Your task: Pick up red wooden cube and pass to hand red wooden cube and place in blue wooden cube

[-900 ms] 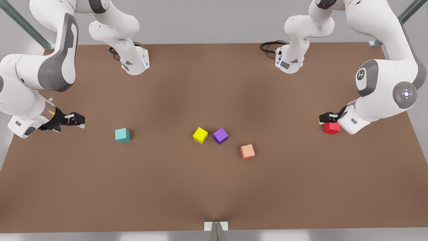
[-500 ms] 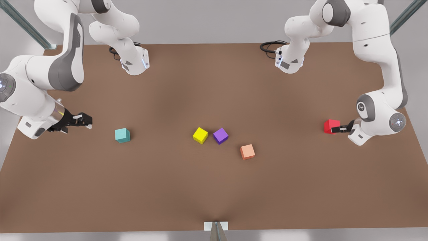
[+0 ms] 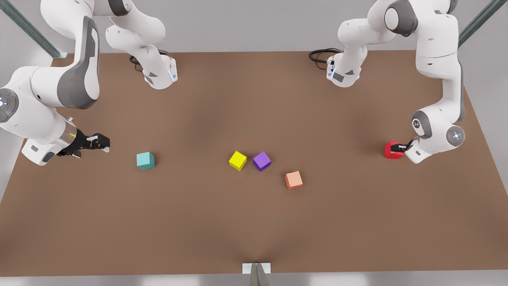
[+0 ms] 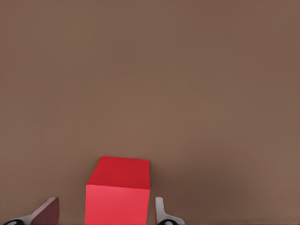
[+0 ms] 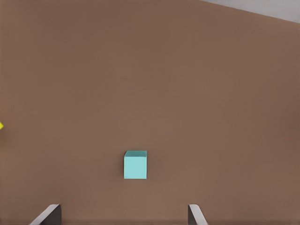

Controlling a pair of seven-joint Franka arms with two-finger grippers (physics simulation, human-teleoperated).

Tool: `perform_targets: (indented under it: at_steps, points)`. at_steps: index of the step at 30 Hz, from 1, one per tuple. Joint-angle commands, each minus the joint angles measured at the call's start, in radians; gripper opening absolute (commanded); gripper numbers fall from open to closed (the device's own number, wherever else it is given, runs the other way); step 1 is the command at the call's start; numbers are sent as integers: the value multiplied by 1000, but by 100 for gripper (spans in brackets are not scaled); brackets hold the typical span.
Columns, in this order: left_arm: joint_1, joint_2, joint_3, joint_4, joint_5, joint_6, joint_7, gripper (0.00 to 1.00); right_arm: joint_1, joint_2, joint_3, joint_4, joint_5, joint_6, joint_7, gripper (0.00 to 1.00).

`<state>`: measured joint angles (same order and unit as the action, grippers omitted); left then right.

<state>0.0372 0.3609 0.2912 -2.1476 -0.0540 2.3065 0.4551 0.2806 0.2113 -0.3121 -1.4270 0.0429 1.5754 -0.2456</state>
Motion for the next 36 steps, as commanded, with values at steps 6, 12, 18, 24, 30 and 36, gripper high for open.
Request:
perform_targets:
  at_steps: [6,12,18,24,30,36]
  points:
    - [0,42,0,-8,2,48,146,100,2,0,-1,0,-1,-3,-11,100]
    - [0,99,0,-14,-3,54,145,100,3,2,1,0,-3,-5,-11,100]
    - [-2,118,-1,-12,-6,57,145,100,3,3,1,0,-3,-5,-11,100]
    - [-3,125,-3,-6,-6,77,145,72,3,7,1,-1,-3,-5,-11,100]
    - [-37,38,-90,44,-6,-1,-131,68,3,7,1,-1,-3,-5,-11,100]
    - [-39,72,-474,374,-317,-312,-751,68,17,106,2,17,136,11,-438,100]
